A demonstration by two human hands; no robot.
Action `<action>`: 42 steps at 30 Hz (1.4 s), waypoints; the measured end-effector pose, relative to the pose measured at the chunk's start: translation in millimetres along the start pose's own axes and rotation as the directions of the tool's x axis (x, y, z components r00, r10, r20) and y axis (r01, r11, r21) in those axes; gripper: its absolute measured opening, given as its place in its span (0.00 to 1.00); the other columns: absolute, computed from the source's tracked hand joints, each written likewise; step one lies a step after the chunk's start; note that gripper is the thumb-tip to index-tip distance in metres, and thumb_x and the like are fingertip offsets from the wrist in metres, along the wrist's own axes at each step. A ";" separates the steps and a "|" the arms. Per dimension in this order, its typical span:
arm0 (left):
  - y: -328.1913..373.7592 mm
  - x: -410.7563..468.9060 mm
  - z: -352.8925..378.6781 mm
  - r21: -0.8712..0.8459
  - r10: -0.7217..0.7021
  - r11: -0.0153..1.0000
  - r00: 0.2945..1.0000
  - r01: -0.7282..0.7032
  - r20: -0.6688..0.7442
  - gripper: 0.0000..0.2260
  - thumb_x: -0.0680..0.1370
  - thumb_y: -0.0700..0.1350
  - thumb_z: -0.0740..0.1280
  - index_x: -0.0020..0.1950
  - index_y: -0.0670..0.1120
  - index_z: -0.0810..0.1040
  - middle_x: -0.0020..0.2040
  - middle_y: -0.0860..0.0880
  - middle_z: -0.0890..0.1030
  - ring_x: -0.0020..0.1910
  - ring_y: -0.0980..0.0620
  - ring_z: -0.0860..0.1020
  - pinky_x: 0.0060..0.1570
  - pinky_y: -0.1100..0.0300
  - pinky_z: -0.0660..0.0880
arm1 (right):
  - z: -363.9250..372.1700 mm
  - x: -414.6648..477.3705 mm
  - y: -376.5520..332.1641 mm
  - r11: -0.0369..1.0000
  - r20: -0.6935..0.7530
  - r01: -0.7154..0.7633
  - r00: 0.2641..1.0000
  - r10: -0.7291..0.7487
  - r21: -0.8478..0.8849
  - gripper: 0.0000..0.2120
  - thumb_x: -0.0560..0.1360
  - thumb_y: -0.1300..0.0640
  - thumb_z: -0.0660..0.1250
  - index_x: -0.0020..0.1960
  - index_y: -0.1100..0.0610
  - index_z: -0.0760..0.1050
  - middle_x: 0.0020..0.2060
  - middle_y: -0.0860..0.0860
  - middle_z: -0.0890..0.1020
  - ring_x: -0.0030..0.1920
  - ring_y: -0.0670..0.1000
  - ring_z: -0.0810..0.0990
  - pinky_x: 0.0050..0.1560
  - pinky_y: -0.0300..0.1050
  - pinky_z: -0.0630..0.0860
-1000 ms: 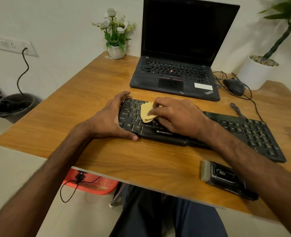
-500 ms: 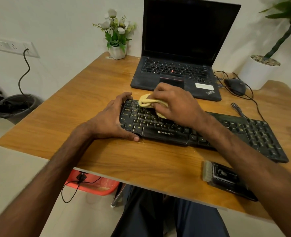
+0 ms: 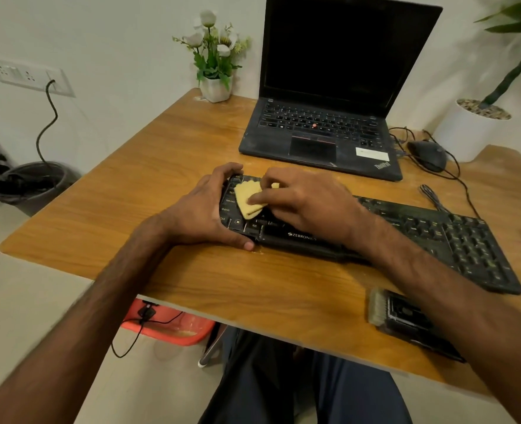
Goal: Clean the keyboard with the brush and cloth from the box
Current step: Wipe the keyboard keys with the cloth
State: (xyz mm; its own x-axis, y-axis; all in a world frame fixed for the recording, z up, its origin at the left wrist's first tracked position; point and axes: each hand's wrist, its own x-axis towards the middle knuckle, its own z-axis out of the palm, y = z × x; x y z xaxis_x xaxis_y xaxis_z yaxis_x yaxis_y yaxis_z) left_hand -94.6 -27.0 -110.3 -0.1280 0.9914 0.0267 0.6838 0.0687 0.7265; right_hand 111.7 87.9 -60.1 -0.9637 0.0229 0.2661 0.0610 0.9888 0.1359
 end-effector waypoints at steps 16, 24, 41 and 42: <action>-2.2 1.7 0.1 -0.026 0.026 0.999 1.000 -0.026 0.004 0.61 0.52 0.66 0.82 0.76 0.59 0.52 0.72 0.54 0.62 0.71 0.54 0.64 0.73 0.48 0.66 | -4.7 2.7 14.1 0.995 -0.026 -0.092 0.995 0.093 0.035 0.16 0.77 0.51 0.60 0.63 0.50 0.78 0.56 0.51 0.76 0.48 0.44 0.73 0.37 0.32 0.64; -5.7 2.5 1.2 -0.014 0.029 0.999 1.000 -0.029 -0.005 0.60 0.52 0.68 0.82 0.76 0.60 0.52 0.72 0.53 0.63 0.72 0.54 0.65 0.73 0.48 0.66 | 1.0 -8.3 29.2 0.979 0.065 -0.176 0.981 0.183 -0.101 0.20 0.78 0.47 0.57 0.66 0.49 0.76 0.54 0.53 0.76 0.51 0.51 0.77 0.40 0.41 0.68; -8.3 3.8 0.9 -0.072 0.067 0.995 0.998 -0.066 0.007 0.60 0.51 0.66 0.83 0.75 0.61 0.52 0.73 0.55 0.63 0.73 0.55 0.63 0.74 0.49 0.65 | 0.6 7.3 11.2 0.986 0.087 -0.154 0.983 0.160 -0.069 0.16 0.80 0.49 0.59 0.66 0.48 0.75 0.55 0.49 0.76 0.53 0.48 0.75 0.50 0.44 0.65; -8.6 3.7 0.8 -0.081 0.072 0.994 0.997 -0.071 0.010 0.60 0.51 0.66 0.83 0.75 0.61 0.52 0.73 0.55 0.63 0.74 0.55 0.63 0.74 0.49 0.64 | 2.0 9.5 9.3 0.985 0.063 -0.171 0.983 0.172 -0.021 0.15 0.80 0.50 0.60 0.65 0.48 0.76 0.54 0.48 0.77 0.52 0.47 0.75 0.49 0.43 0.64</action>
State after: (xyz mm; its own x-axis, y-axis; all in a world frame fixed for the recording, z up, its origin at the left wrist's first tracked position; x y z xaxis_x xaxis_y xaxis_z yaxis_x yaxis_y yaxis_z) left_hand -100.4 -23.8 -116.9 -0.0712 0.9949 0.0721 0.6307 -0.0111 0.7760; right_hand 102.6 97.6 -58.2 -0.9532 0.2020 0.2249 0.2306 0.9670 0.1087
